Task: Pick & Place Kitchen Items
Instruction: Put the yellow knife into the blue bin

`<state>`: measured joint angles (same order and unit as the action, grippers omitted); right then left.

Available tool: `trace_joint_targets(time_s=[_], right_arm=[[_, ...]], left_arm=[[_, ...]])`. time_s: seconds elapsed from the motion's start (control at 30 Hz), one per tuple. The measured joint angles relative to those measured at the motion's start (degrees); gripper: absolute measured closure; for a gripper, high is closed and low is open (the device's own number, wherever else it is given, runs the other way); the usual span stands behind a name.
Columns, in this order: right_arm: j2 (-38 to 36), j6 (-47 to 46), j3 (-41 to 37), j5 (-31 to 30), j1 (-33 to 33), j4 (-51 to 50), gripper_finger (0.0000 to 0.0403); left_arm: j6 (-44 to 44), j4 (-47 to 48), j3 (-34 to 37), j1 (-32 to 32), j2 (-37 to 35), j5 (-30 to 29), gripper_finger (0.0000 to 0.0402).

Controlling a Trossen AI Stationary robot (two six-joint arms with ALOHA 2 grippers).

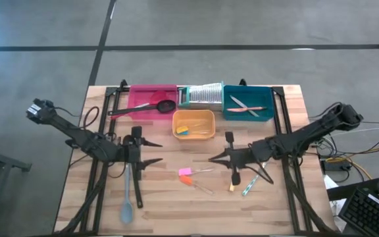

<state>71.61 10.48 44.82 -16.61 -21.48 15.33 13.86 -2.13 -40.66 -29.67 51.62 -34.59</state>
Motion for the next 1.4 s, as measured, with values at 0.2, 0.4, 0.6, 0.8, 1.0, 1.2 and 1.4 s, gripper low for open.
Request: trace_joint_targets(time_s=[0.2,0.4,0.6,0.8,1.0,1.2,1.4], right_arm=[[0.0,1.66,0.0,-0.1,-2.28,-0.02,0.0394],[0.0,2.6,0.0,-2.8,-4.29,-0.03,0.0394],[0.0,9.96,0.0,-15.33,-7.47,-0.05,0.0394],[-0.16,15.56,0.0,-31.54,-11.72,-3.47,0.0394],[-1.53,15.05,0.0,-38.9,-15.44,-12.9,0.0394],[-2.3,6.74,0.0,-38.36,-16.69,-21.38,0.0394],[-3.71,-0.78,-0.04,-27.48,-15.29,-26.93,0.0394]], left_arm=[[-4.16,0.02,0.2,0.04,0.85,0.0,0.0183],[-4.61,0.0,0.33,0.04,1.11,0.0,0.0183],[-4.67,0.31,0.66,0.04,1.14,0.01,0.0183],[-4.72,0.48,0.66,0.04,1.15,0.0,0.0183],[-4.69,0.48,0.66,0.04,1.15,0.0,0.0183],[-4.87,0.49,0.66,0.04,1.15,0.0,0.0183],[-5.28,0.48,0.66,0.04,1.15,0.0,0.0183]])
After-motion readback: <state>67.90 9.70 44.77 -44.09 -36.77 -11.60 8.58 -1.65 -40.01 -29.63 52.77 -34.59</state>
